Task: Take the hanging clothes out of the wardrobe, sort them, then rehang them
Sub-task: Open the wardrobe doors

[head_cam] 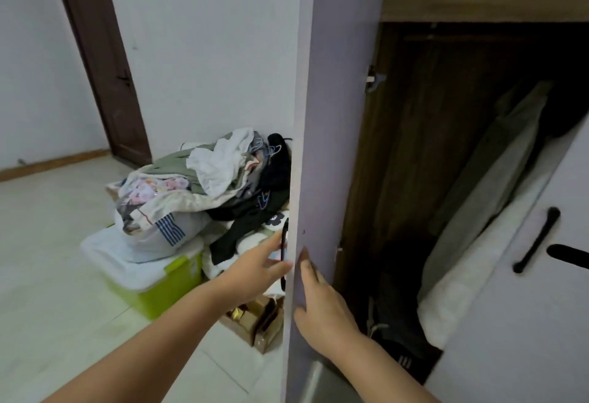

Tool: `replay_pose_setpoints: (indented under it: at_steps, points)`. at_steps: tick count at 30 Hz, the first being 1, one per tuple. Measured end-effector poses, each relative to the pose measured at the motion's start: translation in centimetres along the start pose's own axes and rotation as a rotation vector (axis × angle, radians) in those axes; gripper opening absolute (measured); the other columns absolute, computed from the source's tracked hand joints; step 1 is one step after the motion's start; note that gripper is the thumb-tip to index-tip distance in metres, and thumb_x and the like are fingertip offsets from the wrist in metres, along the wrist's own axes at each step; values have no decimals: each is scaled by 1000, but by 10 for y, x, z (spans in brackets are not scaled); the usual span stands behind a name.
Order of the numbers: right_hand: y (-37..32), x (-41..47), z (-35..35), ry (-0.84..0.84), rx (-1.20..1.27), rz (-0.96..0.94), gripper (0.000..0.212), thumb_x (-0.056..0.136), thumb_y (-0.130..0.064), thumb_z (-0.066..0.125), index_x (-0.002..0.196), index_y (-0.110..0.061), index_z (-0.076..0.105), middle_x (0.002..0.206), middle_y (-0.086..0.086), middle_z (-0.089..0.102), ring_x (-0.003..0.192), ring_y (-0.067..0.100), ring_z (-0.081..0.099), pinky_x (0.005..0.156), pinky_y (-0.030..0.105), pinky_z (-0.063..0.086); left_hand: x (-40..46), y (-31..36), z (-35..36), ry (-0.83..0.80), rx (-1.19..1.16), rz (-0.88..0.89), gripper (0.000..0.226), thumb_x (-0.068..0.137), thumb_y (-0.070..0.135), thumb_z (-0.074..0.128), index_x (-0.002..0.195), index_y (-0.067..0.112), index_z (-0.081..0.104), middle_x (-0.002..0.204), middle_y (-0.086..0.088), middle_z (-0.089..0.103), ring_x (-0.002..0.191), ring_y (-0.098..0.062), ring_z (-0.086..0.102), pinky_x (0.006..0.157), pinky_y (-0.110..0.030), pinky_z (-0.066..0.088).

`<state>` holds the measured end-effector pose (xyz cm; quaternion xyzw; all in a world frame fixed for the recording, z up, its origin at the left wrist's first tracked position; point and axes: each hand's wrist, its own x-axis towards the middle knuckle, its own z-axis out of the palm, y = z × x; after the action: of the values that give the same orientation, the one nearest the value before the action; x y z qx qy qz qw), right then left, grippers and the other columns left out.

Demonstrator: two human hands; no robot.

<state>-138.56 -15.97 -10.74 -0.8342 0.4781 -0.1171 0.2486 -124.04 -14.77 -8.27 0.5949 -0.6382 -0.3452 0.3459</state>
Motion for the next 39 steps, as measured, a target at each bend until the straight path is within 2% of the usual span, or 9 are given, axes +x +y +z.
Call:
replay_pose_setpoints:
  at_steps: [3,7,21,26,30,32,34,37,39]
  points:
    - [-8,19,12,-18,18,-43,82,96,-19,50,149,-30,-11,159,-5,4,142,18,26,110,32,33,0,-9,-14,50,-13,-6,51,99,21,42,139,45,21,124,32,43,107,13,49,79,1,40]
    - [-17,40,23,-7,-6,-91,82,96,-18,49,149,-29,-12,159,-5,-1,141,20,29,108,30,36,7,-31,-29,126,4,-8,51,99,26,41,145,41,23,139,22,43,129,0,40,106,-25,38]
    - [-43,81,41,-27,48,-108,89,94,-17,53,147,-30,-17,159,2,-6,131,24,44,102,34,45,23,-59,-54,272,-48,-34,47,101,14,34,143,35,31,136,17,50,126,-3,46,105,-31,41]
    - [-38,80,39,-52,12,-121,89,93,-16,53,148,-30,-16,159,0,-5,129,24,46,100,31,46,17,-53,-51,267,137,-158,34,99,19,39,130,29,48,124,9,59,105,-8,56,95,-30,47]
    - [-26,73,29,-114,0,-105,73,95,-13,50,150,-29,5,158,-4,9,134,22,39,103,31,41,9,-45,-42,303,510,-335,28,95,23,46,121,20,53,120,2,61,104,-16,57,79,-24,44]
    - [-19,64,22,-145,-28,-97,53,96,-14,46,145,-23,27,151,-1,27,129,22,42,103,31,41,4,-36,-40,316,617,-345,20,94,21,45,106,19,60,111,0,64,90,-17,57,70,-26,44]
    - [-11,52,14,-163,-74,-73,43,97,-16,44,139,-22,39,141,1,42,120,22,48,99,32,45,1,-25,-36,295,667,-294,18,92,16,45,93,15,62,105,-4,67,81,-18,57,73,-33,49]
    - [4,34,-2,-183,-114,-3,40,98,-16,41,138,-23,43,135,5,49,119,24,51,99,33,46,0,-7,-20,233,676,-200,24,93,13,44,100,6,66,102,-8,68,92,-25,63,74,-31,49]
    - [15,19,-14,-154,-124,43,39,98,-15,39,136,-22,45,133,6,51,118,25,52,98,34,46,1,5,-7,194,695,-146,26,94,16,43,107,10,64,105,-7,68,96,-25,62,73,-27,46]
